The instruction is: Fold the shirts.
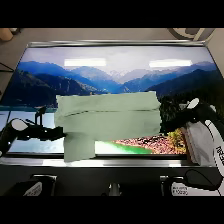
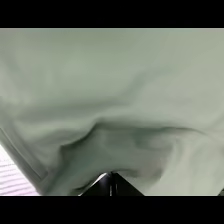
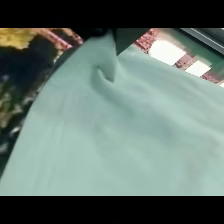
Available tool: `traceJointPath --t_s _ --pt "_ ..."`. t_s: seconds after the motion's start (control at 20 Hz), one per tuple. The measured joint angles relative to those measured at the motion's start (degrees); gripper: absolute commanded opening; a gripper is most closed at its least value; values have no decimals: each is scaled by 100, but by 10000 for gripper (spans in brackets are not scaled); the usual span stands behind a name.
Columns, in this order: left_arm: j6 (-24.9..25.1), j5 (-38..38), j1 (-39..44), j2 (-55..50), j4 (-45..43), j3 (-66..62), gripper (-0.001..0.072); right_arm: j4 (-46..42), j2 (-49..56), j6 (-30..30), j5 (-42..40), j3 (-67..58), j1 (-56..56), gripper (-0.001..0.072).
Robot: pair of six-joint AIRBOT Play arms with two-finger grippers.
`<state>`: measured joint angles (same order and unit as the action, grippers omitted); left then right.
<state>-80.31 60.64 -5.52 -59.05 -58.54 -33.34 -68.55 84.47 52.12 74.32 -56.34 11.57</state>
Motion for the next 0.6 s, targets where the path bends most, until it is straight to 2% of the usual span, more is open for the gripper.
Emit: traceJointPath --t_s 0.3,0.6 --pt "17 -96 4 -223 20 -1510 26 109 13 -85 -295 -1484 -11 20" --pt "20 -304 -31 -1722 22 -3150 27 260 1045 -79 -1156 -2846 -245 21"
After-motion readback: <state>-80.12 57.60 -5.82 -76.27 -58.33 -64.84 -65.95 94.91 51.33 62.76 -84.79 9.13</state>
